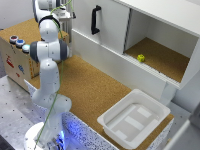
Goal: Put the pink object on top of the drawer
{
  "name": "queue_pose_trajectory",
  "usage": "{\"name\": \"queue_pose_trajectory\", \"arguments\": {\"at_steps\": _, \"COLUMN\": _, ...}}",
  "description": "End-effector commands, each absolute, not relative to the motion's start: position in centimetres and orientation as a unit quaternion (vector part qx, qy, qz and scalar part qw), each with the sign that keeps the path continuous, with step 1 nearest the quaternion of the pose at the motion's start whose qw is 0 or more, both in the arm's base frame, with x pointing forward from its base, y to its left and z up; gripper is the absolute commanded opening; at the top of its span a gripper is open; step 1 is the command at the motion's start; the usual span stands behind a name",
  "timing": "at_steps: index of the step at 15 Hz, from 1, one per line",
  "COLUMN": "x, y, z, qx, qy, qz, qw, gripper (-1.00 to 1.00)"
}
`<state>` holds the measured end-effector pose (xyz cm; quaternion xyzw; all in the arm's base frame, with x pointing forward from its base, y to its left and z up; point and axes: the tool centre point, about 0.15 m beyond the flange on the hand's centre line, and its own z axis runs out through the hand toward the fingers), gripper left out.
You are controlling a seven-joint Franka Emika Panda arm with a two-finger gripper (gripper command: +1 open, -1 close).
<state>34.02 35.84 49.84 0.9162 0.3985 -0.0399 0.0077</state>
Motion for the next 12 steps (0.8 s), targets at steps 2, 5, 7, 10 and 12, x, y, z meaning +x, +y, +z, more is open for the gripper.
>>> {"name": "queue_pose_trajectory", "arguments": {"at_steps": 2, "x": 27.5, "y": 29.9, "z": 42.8, "qx": 0.957, "qy": 0.269, "qz": 0.069, "qw": -0.079, "gripper": 1.0}}
{"name": "queue_pose_trajectory", "arguments": {"at_steps": 5, "x": 28.1, "y": 30.6, "z": 41.7, "qx": 0.977, "qy": 0.188, "qz": 0.072, "qw": -0.068, "gripper": 1.0}}
{"name": "queue_pose_trajectory", "arguments": {"at_steps": 7, "x": 29.3, "y": 31.5, "z": 41.5, "qx": 0.986, "qy": 0.139, "qz": 0.075, "qw": -0.051, "gripper": 1.0}}
{"name": "queue_pose_trajectory", "arguments": {"at_steps": 10, "x": 31.2, "y": 32.9, "z": 41.2, "qx": 0.994, "qy": 0.093, "qz": 0.063, "qw": -0.006, "gripper": 1.0}}
{"name": "queue_pose_trajectory", "arguments": {"at_steps": 12, "x": 32.4, "y": 34.1, "z": 40.0, "qx": 0.997, "qy": 0.072, "qz": 0.031, "qw": 0.009, "gripper": 1.0}}
